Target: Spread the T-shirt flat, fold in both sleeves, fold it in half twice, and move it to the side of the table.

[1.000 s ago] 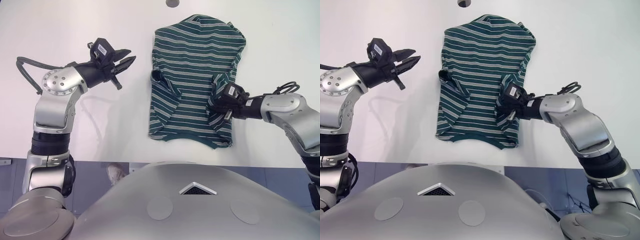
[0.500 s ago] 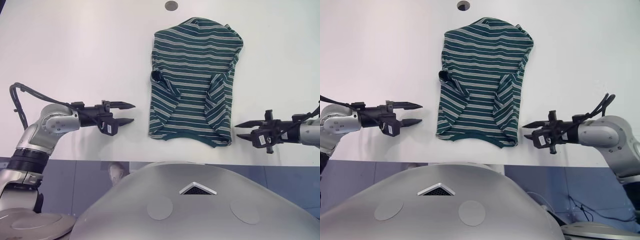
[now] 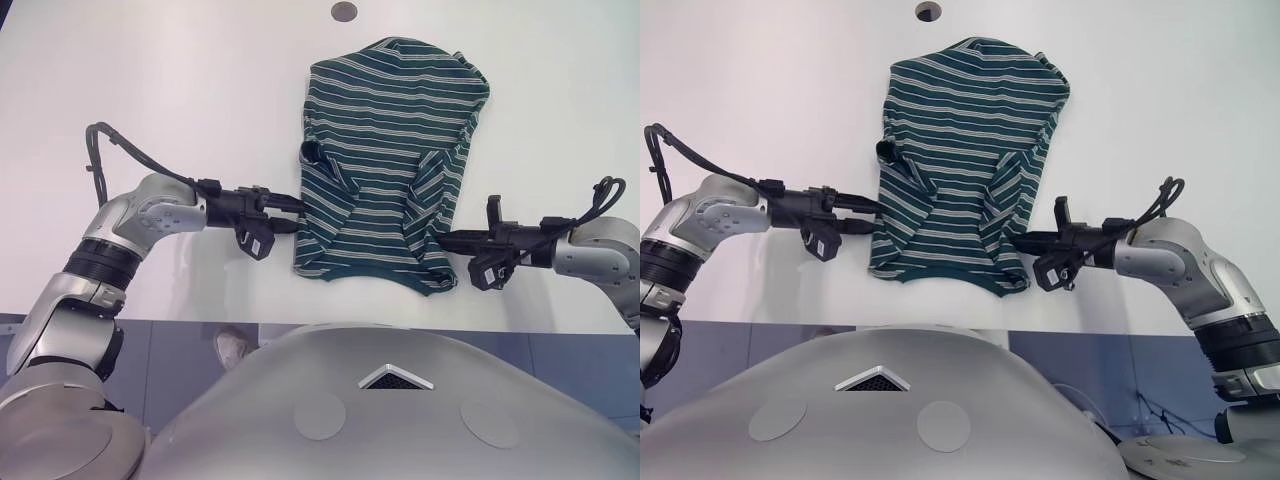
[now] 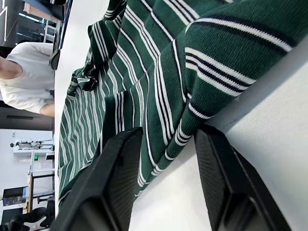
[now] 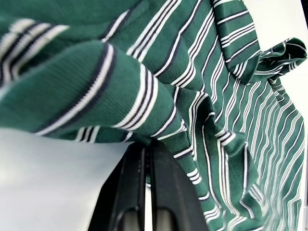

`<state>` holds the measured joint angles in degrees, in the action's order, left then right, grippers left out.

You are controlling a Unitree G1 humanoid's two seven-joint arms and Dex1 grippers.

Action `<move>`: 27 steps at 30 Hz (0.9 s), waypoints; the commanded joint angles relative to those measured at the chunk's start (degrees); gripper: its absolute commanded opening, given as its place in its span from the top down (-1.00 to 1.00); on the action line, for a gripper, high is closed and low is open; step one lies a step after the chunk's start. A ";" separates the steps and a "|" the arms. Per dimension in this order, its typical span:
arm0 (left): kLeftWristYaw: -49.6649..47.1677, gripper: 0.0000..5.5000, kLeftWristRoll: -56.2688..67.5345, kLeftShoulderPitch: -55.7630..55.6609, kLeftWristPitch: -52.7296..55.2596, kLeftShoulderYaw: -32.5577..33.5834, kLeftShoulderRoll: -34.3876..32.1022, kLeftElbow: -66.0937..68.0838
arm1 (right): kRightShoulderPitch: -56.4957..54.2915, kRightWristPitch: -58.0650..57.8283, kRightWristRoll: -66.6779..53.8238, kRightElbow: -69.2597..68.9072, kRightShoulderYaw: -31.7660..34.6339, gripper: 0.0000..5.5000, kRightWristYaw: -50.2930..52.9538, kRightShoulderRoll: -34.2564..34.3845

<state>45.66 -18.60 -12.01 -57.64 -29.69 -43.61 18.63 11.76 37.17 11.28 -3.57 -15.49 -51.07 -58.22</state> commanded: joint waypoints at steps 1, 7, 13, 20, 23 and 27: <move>15.60 0.62 9.82 6.88 20.17 -5.17 -3.72 -5.38 | 3.65 -18.32 -11.54 -4.68 -1.41 1.00 -10.78 -3.97; 24.48 1.00 40.50 12.32 59.01 -0.04 -12.91 -29.67 | 7.74 -45.19 -37.70 -18.73 5.09 1.00 -16.77 -8.86; 16.86 1.00 64.16 5.22 85.21 15.13 -10.24 -30.88 | 2.92 -68.52 -62.73 -18.31 15.24 1.00 -16.07 -7.69; -9.05 1.00 56.99 -21.90 98.55 19.95 14.29 0.78 | -22.02 -91.90 -67.24 7.44 16.10 1.00 4.27 9.04; -13.50 1.00 49.31 -28.65 92.72 20.07 20.55 18.15 | -29.62 -94.50 -63.68 18.70 16.73 1.00 10.86 15.95; -12.15 0.90 45.12 -34.28 85.89 23.19 25.85 32.16 | -34.66 -96.77 -61.41 29.85 20.97 0.80 16.30 21.23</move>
<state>33.27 28.34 -42.77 30.55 -8.50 -19.09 46.23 -20.90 -58.38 -51.41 22.51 3.19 -36.74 -38.06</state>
